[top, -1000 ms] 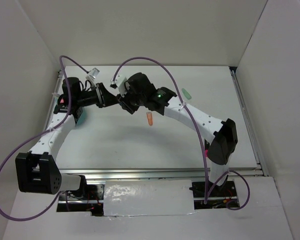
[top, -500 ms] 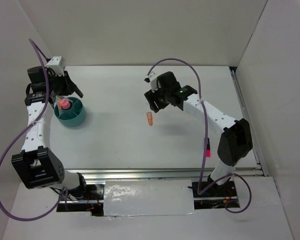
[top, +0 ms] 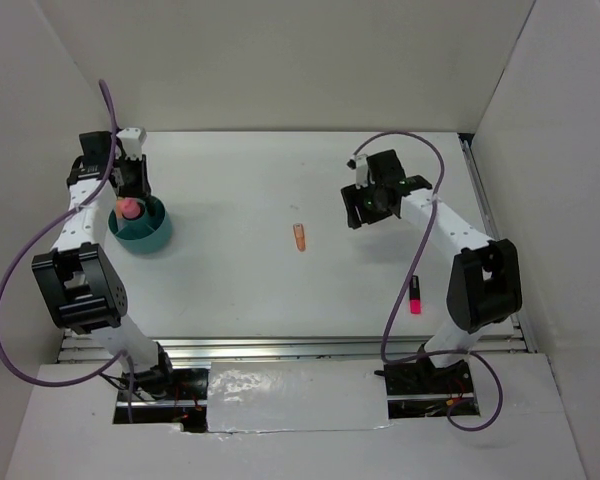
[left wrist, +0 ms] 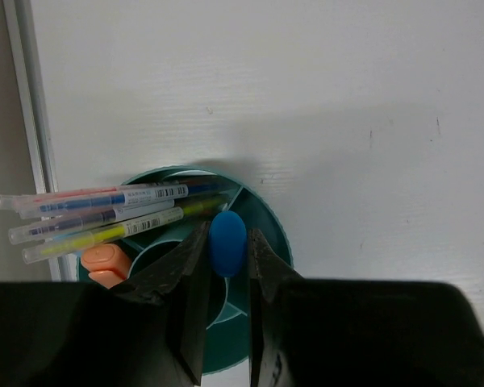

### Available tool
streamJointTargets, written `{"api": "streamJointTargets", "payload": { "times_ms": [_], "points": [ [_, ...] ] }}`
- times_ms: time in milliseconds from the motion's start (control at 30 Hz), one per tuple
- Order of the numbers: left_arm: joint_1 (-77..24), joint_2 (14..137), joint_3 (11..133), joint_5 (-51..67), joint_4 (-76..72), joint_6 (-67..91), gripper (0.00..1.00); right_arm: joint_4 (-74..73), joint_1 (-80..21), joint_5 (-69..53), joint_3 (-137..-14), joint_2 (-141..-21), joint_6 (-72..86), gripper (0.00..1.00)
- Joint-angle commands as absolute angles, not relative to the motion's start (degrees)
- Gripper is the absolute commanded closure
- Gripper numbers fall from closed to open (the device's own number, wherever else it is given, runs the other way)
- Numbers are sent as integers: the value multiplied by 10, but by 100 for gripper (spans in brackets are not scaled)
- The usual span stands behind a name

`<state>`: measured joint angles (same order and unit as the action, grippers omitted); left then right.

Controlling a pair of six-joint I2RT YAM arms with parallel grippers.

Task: Sort the stationery into containers
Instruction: Place the pen in the storage box, then pick up the pen from the center of the board.

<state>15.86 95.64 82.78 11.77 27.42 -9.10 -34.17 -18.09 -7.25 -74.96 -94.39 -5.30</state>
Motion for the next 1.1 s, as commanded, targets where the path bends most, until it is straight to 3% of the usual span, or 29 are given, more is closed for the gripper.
{"api": "streamJointTargets", "payload": {
  "times_ms": [0, 167, 333, 533, 1067],
  "points": [
    [154, 969, 862, 110, 288, -109, 85, -388, -137, -76, -710, -893, -33, 36],
    [150, 960, 855, 129, 287, -101, 52, -446, -74, -63, -642, -847, -18, 39],
    [142, 940, 838, 145, 269, -91, 37, -490, -10, -46, -597, -822, -4, 39],
    [136, 899, 802, 166, 225, -82, 33, -516, 56, -37, -587, -841, -1, 39],
    [122, 850, 787, 155, 187, -53, 30, -567, 20, -25, -635, -989, -30, 41]
  ]
}}
